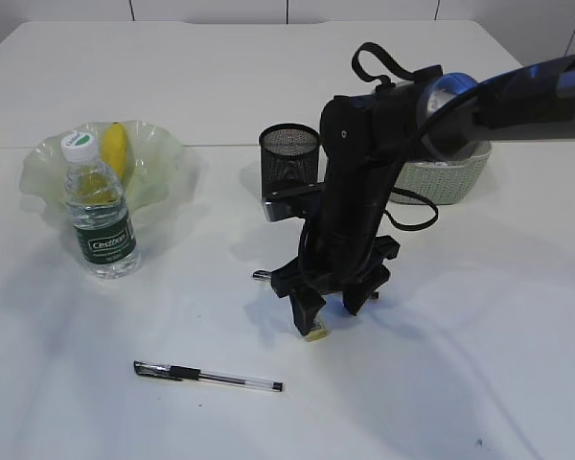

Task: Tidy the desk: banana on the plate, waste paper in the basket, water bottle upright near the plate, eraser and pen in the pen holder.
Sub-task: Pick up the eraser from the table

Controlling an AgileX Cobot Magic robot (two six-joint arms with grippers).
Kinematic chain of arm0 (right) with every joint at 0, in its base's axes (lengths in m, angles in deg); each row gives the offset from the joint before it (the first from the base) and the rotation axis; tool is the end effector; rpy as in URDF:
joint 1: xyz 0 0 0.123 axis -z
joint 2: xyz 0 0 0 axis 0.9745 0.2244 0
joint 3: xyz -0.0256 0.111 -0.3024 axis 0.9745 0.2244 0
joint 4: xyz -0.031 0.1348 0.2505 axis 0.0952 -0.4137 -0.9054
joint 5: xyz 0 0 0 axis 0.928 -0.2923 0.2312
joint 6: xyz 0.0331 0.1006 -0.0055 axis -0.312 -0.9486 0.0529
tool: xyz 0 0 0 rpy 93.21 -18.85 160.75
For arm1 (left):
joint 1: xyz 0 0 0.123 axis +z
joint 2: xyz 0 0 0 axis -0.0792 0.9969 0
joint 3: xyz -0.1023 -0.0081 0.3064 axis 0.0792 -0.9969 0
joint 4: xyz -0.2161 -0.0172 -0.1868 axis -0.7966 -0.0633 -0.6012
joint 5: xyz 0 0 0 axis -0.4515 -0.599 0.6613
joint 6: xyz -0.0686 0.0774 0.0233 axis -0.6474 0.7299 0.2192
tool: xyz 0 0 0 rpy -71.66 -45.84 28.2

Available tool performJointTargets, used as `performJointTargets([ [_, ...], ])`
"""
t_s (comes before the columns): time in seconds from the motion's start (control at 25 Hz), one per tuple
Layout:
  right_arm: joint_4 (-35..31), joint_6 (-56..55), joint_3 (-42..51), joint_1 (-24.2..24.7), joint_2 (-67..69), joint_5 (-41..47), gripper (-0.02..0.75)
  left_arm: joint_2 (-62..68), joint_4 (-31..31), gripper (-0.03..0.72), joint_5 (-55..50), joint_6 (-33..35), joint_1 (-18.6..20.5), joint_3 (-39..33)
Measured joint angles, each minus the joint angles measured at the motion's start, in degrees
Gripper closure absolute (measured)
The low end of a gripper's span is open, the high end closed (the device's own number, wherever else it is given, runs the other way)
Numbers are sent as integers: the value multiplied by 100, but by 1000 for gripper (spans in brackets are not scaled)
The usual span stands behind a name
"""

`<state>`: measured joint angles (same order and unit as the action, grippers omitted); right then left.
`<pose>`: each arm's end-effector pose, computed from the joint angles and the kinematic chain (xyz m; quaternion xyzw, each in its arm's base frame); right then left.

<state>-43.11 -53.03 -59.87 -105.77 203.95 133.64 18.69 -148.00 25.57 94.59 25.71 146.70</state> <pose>0.4171 0.2475 0.1267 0.2463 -0.9661 -0.0741 0.0242 0.3443 0.1145 0.3735 0.0501 0.7595 -0.1277 0.6358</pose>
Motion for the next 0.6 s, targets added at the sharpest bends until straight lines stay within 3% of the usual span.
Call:
performJointTargets([
  [0.6, 161, -11, 0, 0, 0, -43, 186, 0, 0, 713, 0, 0, 0, 0],
])
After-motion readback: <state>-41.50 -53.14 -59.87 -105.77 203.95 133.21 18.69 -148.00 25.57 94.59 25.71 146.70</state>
